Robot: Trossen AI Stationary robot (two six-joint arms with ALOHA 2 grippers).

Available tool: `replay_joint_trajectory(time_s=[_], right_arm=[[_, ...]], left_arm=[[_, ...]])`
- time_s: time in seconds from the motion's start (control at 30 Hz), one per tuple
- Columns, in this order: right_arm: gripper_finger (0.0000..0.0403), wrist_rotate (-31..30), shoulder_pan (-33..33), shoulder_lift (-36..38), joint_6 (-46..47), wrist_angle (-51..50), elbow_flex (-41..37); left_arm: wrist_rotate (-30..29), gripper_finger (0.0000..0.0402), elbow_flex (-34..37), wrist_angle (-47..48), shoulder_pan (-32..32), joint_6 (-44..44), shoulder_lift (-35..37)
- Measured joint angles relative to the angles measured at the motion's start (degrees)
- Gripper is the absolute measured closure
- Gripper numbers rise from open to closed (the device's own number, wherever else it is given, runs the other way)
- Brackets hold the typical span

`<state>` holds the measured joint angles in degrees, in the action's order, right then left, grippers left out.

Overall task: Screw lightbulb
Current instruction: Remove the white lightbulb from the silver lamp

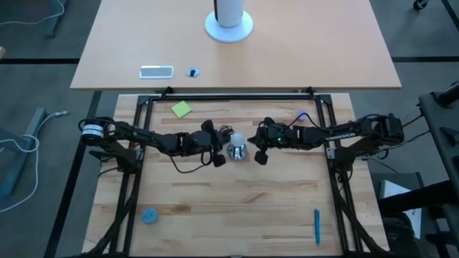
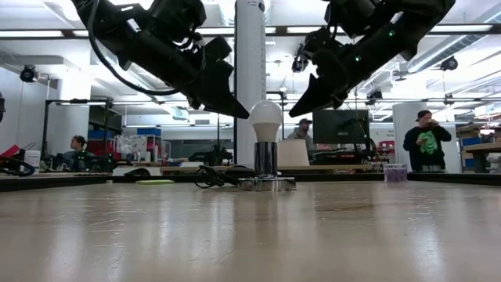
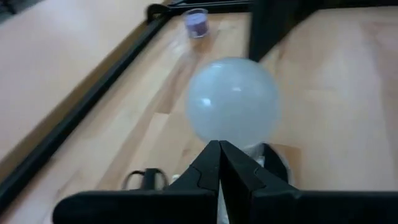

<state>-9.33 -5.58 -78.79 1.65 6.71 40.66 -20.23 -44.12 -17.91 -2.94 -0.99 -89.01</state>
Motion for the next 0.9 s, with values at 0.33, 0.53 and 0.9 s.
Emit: replay_joint_trajectory(time_s=[0.33,0.53,0.9], right_arm=[[0.0403,0.44,-0.02,-1.44,-1.12,4.29,0.00],[0.0403,0.18,-0.11,-2.65,-1.29,6.40,0.00],[0.0403,-1.66,-0.16,-2.70,-0.19,6.65,0.00]], left_arm=[[-2.12,0.0401,0.00,-0.27,-0.59,-1.03,-0.22],[-0.16,0.0401,0.00,-0.29,-0.19,-2.75,-0.22],[1.36,0.0401,0.00,-0.35,0.31,-3.37,-0.22]])
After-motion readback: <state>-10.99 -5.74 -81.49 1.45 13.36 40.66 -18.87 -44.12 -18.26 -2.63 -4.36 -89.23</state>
